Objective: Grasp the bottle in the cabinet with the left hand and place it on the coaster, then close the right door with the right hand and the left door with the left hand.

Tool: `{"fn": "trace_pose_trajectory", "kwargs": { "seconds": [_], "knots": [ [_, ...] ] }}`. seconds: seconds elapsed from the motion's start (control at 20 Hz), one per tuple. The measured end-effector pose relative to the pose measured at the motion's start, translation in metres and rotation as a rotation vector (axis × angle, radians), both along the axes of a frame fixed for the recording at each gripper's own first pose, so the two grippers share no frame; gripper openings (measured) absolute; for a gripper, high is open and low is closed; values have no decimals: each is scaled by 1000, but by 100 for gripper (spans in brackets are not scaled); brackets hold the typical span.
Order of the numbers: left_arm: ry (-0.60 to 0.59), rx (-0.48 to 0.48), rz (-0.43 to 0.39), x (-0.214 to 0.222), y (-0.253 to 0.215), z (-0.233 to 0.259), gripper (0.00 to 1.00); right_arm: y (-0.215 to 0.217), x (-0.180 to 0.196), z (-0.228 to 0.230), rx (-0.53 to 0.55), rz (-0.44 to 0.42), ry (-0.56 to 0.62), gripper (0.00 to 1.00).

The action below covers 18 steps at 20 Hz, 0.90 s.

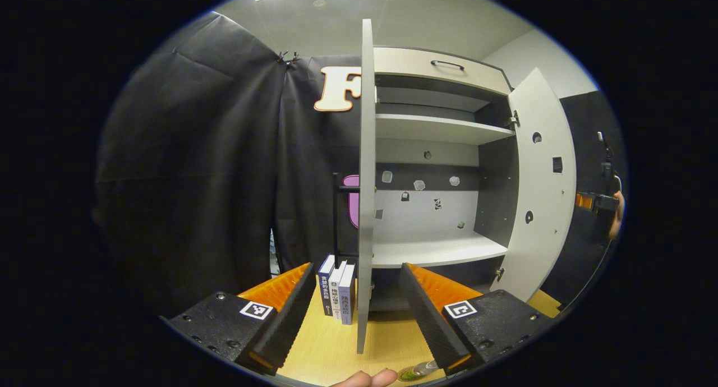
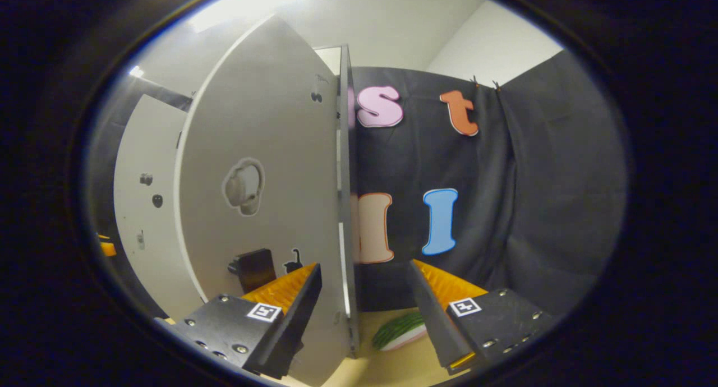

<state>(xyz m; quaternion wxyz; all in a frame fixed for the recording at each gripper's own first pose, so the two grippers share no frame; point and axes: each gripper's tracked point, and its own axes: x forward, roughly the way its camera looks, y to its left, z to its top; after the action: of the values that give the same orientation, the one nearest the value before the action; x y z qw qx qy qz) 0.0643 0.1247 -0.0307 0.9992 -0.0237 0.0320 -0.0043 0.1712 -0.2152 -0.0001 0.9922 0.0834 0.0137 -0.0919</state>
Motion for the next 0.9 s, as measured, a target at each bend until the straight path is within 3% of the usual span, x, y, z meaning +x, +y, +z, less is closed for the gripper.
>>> {"fn": "trace_pose_trajectory", "kwargs": {
  "seconds": [0.15, 0.4, 0.7, 0.75, 0.8, 0.85, 0.9],
  "knots": [
    [-1, 1, 5, -4, 2, 0, 95, 16, 11, -4, 71, 19, 6, 93],
    [13, -6, 21, -11, 11, -8, 95, 38, 19, 1, 24, 52, -25, 94],
    [27, -14, 39, -18, 18, -13, 95, 66, 36, -10, 133, 93, 23, 93],
    [28, -13, 44, -19, 21, -15, 95, 77, 39, -9, 144, 122, 21, 87],
    [29, -13, 49, -21, 23, -16, 95, 87, 41, -8, 147, 145, 18, 87],
    [28, -14, 56, -23, 26, -16, 95, 92, 43, -8, 145, 161, 17, 87],
    [25, -19, 62, -25, 29, -15, 95, 94, 44, -11, 139, 159, 22, 96]
  ]
}}
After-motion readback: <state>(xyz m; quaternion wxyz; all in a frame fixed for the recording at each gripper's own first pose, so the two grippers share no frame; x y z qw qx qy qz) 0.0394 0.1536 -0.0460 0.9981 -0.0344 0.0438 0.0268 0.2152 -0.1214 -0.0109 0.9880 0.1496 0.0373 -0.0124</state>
